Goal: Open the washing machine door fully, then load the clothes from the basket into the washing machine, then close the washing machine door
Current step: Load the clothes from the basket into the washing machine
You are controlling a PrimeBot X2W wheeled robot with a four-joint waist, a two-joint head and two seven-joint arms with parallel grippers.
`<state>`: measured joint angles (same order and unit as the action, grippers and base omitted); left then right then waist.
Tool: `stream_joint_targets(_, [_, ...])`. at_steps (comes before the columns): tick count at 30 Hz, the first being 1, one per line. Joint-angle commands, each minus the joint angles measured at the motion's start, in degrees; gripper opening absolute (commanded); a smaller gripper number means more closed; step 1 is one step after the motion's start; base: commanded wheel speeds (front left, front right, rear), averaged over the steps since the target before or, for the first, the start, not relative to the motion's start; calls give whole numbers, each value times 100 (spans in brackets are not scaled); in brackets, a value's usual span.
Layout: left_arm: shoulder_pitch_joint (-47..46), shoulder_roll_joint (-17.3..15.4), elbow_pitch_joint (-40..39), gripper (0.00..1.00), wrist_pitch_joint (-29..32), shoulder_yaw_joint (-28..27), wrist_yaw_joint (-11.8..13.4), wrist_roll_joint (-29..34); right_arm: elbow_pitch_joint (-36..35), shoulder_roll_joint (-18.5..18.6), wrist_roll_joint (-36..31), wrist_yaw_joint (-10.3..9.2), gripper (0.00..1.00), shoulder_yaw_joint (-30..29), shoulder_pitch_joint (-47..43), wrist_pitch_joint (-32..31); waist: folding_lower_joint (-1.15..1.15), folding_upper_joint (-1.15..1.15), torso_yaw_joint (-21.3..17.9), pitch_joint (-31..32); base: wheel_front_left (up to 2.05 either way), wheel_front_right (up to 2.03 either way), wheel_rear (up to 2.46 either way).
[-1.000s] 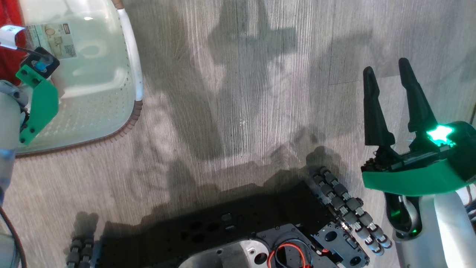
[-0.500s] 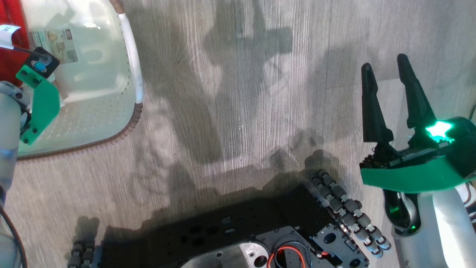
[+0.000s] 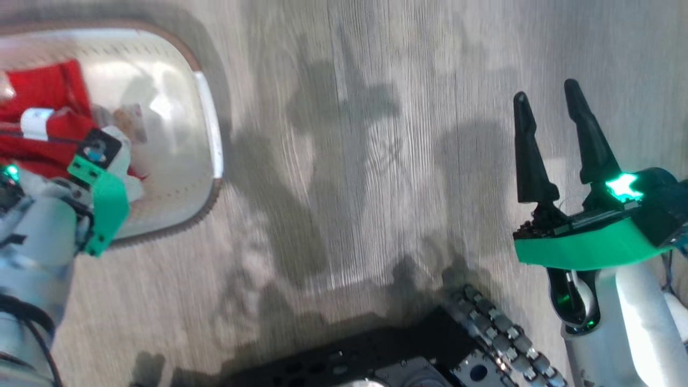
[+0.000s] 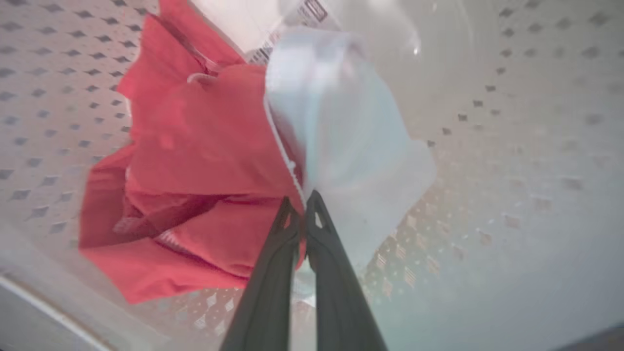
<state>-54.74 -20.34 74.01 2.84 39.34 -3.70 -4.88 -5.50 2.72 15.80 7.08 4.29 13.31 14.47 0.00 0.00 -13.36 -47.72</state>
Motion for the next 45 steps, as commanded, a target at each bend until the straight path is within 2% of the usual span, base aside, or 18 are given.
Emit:
stream_joint_targets(1, [207, -139, -26, 0, -147, -152, 85, -55, -93, 16, -60, 41, 100, 93, -260, 52, 0, 0, 139, 489, 0, 0, 0])
stream_joint_targets(13, [843, 132, -220, 0, -1458, -514, 612, -572, 160, 16, -276, 41, 100, 114, -483, 52, 0, 0, 536, 1758, 0, 0, 0])
stream_joint_targets(22, [1130, 136, -789, 0, -1769, -521, 1161, -555, 283, 16, -300, 41, 100, 70, -571, 52, 0, 0, 796, 2358, 0, 0, 0])
stream_joint_targets(35, [2161, -279, -3752, 0, -1783, -930, 1792, -482, 404, 16, -117, 41, 100, 60, -700, 52, 0, 0, 973, 3056, 0, 0, 0])
stream_joint_targets(36, [2334, -324, -4212, 0, -1783, -1012, 1861, -460, 420, 16, 16, 41, 100, 34, -743, 52, 0, 0, 983, 3166, 0, 0, 0])
stream_joint_targets(45, [3103, -370, -6100, 0, -1783, -1457, 2096, -345, 485, 16, 19, 41, 100, -69, -849, 52, 0, 0, 1012, 3632, 0, 0, 0])
